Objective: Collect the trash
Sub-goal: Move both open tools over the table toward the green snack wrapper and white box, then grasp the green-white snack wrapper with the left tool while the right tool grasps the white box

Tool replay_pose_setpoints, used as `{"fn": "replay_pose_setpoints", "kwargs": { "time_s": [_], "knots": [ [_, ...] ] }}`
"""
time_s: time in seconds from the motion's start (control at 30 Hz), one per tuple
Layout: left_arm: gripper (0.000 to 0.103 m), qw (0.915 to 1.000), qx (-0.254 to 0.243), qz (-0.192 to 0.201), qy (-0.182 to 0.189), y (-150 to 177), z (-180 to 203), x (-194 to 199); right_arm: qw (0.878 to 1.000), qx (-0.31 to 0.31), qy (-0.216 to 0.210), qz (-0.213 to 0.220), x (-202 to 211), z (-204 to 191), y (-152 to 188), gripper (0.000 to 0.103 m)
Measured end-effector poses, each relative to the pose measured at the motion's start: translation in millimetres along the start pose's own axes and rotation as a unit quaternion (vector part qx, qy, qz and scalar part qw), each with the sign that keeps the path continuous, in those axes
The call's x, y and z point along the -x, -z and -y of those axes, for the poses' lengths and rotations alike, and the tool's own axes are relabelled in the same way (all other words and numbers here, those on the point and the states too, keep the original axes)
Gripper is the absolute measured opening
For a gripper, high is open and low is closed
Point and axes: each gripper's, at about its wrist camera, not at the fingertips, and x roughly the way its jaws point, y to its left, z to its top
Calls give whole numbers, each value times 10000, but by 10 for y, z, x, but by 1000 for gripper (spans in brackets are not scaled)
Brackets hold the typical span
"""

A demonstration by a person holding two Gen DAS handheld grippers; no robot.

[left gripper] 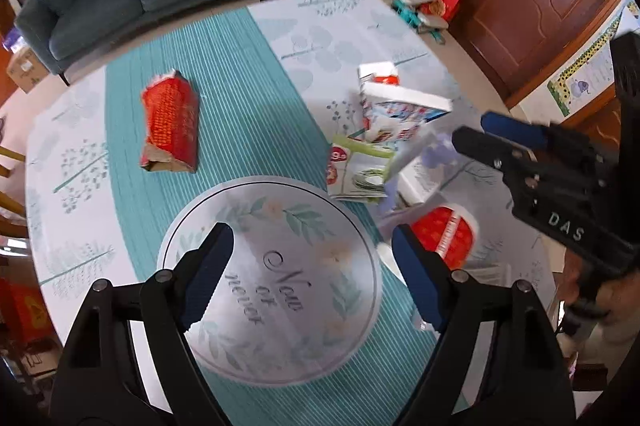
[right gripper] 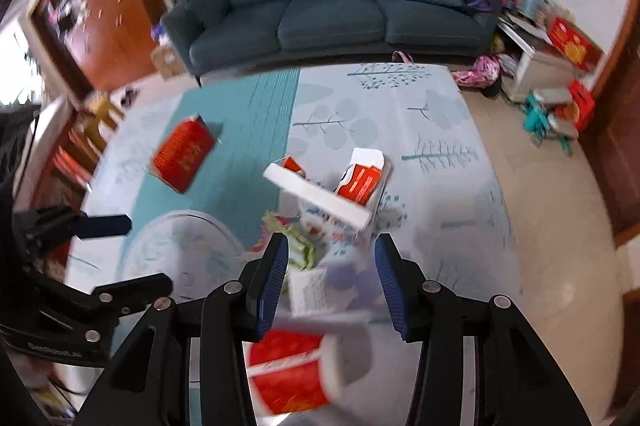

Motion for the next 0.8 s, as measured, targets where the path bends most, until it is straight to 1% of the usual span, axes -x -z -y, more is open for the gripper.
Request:
{"fn": "replay_pose_setpoints", "kwargs": {
  "time_s": [0.07, 0.17, 0.2, 0.27, 0.37, 0.4, 0.43, 0.5, 0.53, 0.6, 0.73, 0.8],
  "knots": [
    [79, 10000, 23, -88, 28, -6, -34, -105, 9993, 340, 131, -104, -166, -39, -94, 46],
    [79, 9998, 86, -151, 84, -73, -109, -232, 9962, 803, 337, -80, -313, -134, -179, 46],
    [79, 9997, 112, -182, 132, -99, -139, -285, 9953, 893, 352, -103, -346, -161, -189, 46],
    [79, 9993, 160, -237, 222, -119, -151, -326, 9928, 1080, 406, -322, -471, -217, -214, 46],
    [79, 9988, 175, -333, 298, -167, -155, -418, 9909, 1192, 331, -528, -632, -249, -216, 45],
    [79, 9988, 169, -349, 308, -177, -152, -437, 9911, 1192, 295, -518, -649, -252, -208, 37],
    [79, 9987, 153, -357, 322, -195, -144, -456, 9917, 1152, 204, -526, -678, -242, -206, 25],
    [79, 9987, 127, -356, 351, -223, -128, -476, 9930, 1048, 86, -531, -682, -229, -185, 17],
    [79, 9986, 114, -354, 372, -241, -118, -484, 9938, 1000, 73, -490, -677, -212, -178, 15],
    [79, 9985, 78, -354, 401, -275, -95, -515, 9957, 833, -105, -394, -628, -175, -155, 12],
    [79, 9984, 28, -374, 432, -334, -63, -579, 9988, 320, -312, -186, -456, -42, -41, 12],
    [79, 9982, 24, -395, 447, -363, -50, -619, 9993, 78, -344, -81, -392, 42, 25, 12]
  ]
}}
